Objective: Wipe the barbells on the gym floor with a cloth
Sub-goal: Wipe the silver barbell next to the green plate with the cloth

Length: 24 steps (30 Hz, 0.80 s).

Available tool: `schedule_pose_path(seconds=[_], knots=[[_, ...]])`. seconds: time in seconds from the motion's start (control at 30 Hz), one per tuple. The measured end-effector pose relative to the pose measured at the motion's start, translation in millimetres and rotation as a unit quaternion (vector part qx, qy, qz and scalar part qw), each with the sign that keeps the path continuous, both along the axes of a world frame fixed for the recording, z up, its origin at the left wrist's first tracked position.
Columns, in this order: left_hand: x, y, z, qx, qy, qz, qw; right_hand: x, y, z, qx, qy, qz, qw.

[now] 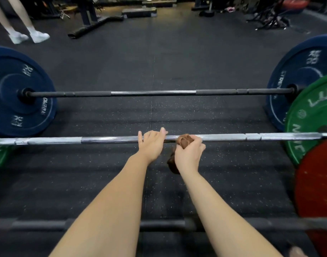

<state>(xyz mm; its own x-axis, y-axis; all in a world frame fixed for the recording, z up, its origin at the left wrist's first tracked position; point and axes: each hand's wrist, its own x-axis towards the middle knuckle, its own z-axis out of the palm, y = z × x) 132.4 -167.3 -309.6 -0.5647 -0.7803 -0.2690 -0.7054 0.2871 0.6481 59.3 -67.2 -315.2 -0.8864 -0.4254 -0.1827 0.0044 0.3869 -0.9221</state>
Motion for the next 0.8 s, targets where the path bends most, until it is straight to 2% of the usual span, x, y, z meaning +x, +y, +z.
schedule_pose_path(seconds=[0.17,0.27,0.37,0.43,0.53,0.63,0.7,0.8], knots=[[3,15,18,0.054,0.095,0.052,0.993,-29,16,14,0.021,0.032,-0.025,0.999],[3,45,31,0.169,0.221,0.145,0.950,-30,18,14,0.034,0.037,0.025,0.998],[-3,68,27,0.154,0.202,0.192,0.948,-21,13,9,0.014,0.037,0.092,0.995],[-7,74,21,0.196,0.159,0.251,0.935,-16,8,8,-0.012,0.000,0.123,0.992],[-7,79,14,0.320,0.162,0.275,0.892,-16,4,13,-0.071,-0.111,0.125,0.983],[-16,85,11,0.444,0.251,0.284,0.812,-24,10,23,-0.065,-0.189,0.163,0.966],[-25,86,16,0.468,0.320,0.316,0.761,-34,13,26,-0.040,-0.256,0.190,0.947],[-37,82,15,0.462,0.367,0.345,0.730,-63,14,28,-0.061,-0.340,0.202,0.917]])
